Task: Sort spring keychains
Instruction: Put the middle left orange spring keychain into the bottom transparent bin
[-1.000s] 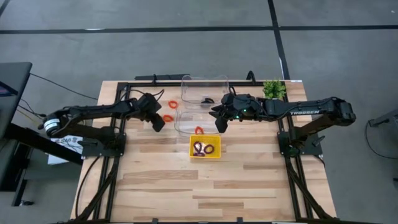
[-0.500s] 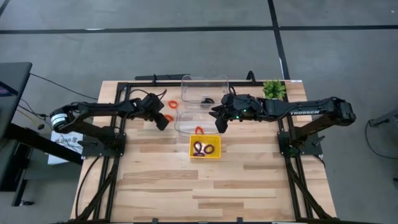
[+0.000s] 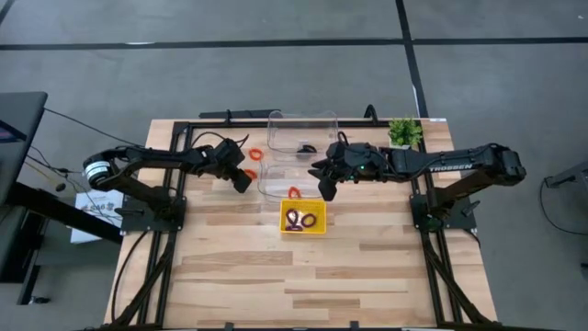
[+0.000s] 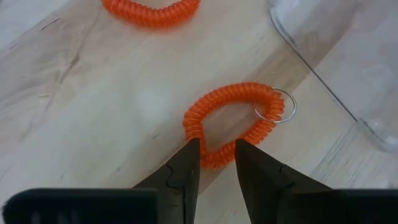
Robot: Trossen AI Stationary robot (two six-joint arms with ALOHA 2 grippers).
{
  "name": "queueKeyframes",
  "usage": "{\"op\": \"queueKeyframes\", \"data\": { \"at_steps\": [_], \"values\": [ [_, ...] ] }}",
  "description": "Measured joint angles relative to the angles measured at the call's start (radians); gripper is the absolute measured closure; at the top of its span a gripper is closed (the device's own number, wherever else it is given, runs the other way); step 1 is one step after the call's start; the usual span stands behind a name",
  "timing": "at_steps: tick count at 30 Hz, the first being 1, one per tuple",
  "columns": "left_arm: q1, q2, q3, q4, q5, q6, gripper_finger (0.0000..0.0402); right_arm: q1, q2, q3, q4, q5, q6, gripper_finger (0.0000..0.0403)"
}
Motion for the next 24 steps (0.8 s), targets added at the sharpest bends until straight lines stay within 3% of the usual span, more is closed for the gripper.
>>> {"op": "queueKeyframes", "data": {
  "at_steps": [24],
  "values": [
    [-0.001,0.005,-0.004,-0.007,-0.071,-0.029,0.0302,0.002,0.000,0.000,0.000,0.000,0.003,0.0296]
  ]
}}
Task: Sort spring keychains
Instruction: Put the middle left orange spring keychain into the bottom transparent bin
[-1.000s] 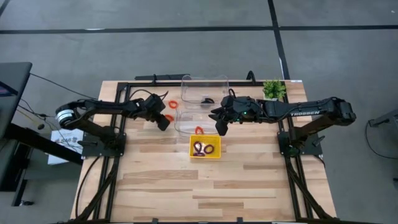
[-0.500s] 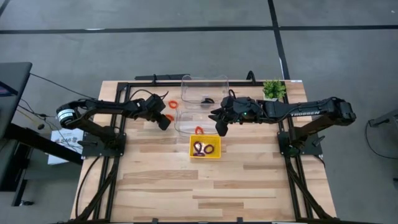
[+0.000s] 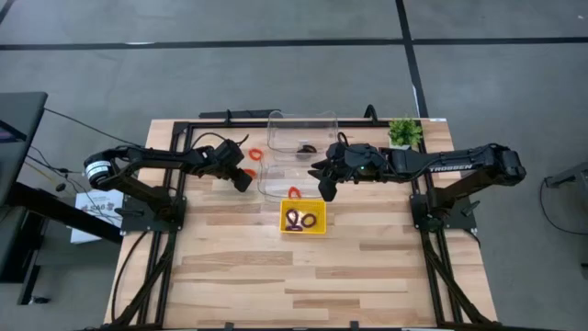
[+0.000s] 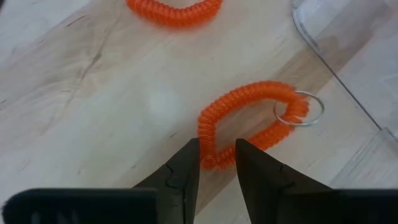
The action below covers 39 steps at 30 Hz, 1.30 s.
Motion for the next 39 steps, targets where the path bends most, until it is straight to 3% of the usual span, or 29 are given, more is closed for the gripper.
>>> {"op": "queueKeyframes", "data": {
  "at_steps": [11,23,28,39],
  "values": [
    [0.000,0.000,-0.001,-0.004,-0.004,0.001,0.0308,0.009,0.000,0.000,-0.002,0.000,0.000,0.0296],
    [0.002,-0.001,0.001,-0.035,0.074,0.007,0.0383,0.020,0.000,0.000,-0.019,0.000,0.016,0.0296],
    [0.002,-0.011,0.001,-0.045,0.082,0.007,0.0387,0.020,0.000,0.000,-0.018,0.000,0.016,0.0296],
    [-0.001,-0.226,-0.006,-0.123,0.106,0.003,0.0395,0.019,0.000,0.000,-0.018,0.000,0.016,0.0296]
  ]
}}
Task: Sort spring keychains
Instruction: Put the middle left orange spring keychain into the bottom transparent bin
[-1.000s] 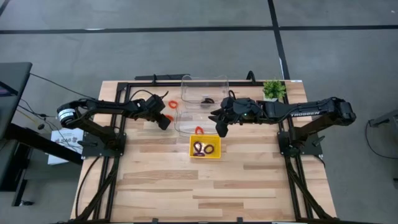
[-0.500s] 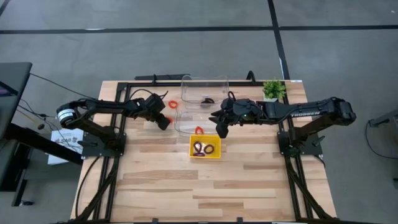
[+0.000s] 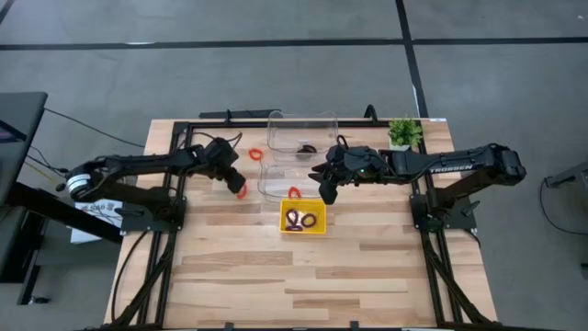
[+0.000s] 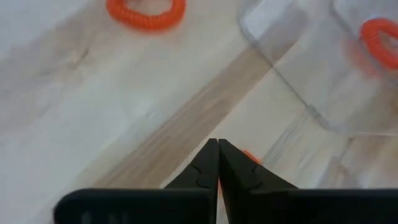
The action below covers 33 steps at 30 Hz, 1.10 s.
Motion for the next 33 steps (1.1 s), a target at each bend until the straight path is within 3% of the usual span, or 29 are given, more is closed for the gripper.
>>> {"op": "queueKeyframes", "data": {
  "at_steps": [7,15,22,33],
  "values": [
    [0.000,-0.091,0.001,-0.009,0.000,0.000,0.0397,0.000,0.000,0.000,0.000,0.000,0.000,0.0296],
    [0.000,-0.085,0.002,-0.018,0.083,0.005,0.0396,0.000,0.000,0.000,0.000,0.000,0.000,0.0296],
    [-0.005,-0.086,0.003,-0.036,0.092,0.006,0.0394,0.000,0.000,0.000,0.000,0.000,0.000,0.0296],
    [-0.056,-0.086,0.004,-0.074,0.095,0.008,0.0313,0.000,0.000,0.000,0.000,0.000,0.000,0.0296]
  ]
}}
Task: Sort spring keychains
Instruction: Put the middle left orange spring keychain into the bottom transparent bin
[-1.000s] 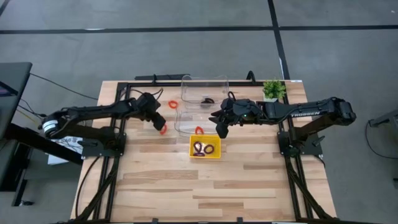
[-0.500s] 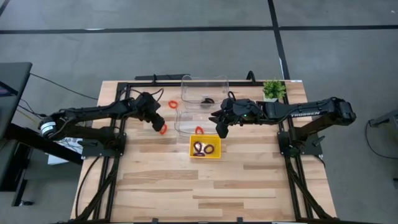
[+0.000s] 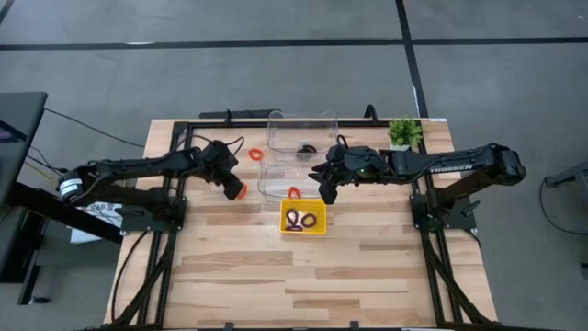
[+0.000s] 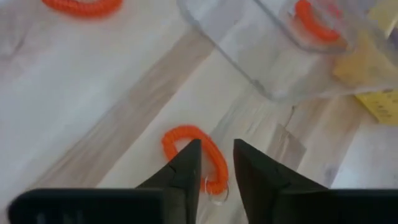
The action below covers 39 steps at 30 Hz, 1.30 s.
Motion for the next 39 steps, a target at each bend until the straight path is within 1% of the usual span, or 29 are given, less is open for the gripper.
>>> {"op": "queueKeyframes", "data": {
  "at_steps": [6,11,15,20,27,31,35,39],
  "values": [
    [-0.011,-0.001,-0.027,-0.018,-0.025,0.003,0.0289,0.000,0.000,0.000,0.000,0.000,0.000,0.0296],
    [-0.011,-0.001,-0.085,-0.005,-0.033,-0.005,0.0286,0.000,0.000,0.000,0.000,0.001,0.000,0.0296],
    [-0.011,-0.001,-0.124,0.055,-0.034,-0.062,0.0286,0.000,0.000,0.000,0.000,0.019,-0.001,0.0296],
    [-0.011,-0.001,-0.129,0.106,-0.034,-0.087,0.0285,0.000,0.000,0.000,0.000,0.026,-0.001,0.0296],
    [-0.011,-0.001,-0.130,0.114,-0.035,-0.087,0.0283,0.000,0.000,0.000,0.000,0.026,0.000,0.0296],
    [-0.011,-0.001,-0.130,0.119,-0.060,-0.087,0.0283,0.000,0.000,0.000,0.000,0.026,0.000,0.0296],
    [-0.011,0.031,-0.130,0.157,-0.065,-0.087,0.0283,0.000,0.000,0.000,0.000,0.026,-0.001,0.0296],
    [-0.012,0.110,-0.129,0.223,-0.058,-0.087,0.0283,0.000,0.000,0.000,0.000,0.026,-0.001,0.0296]
  ]
}}
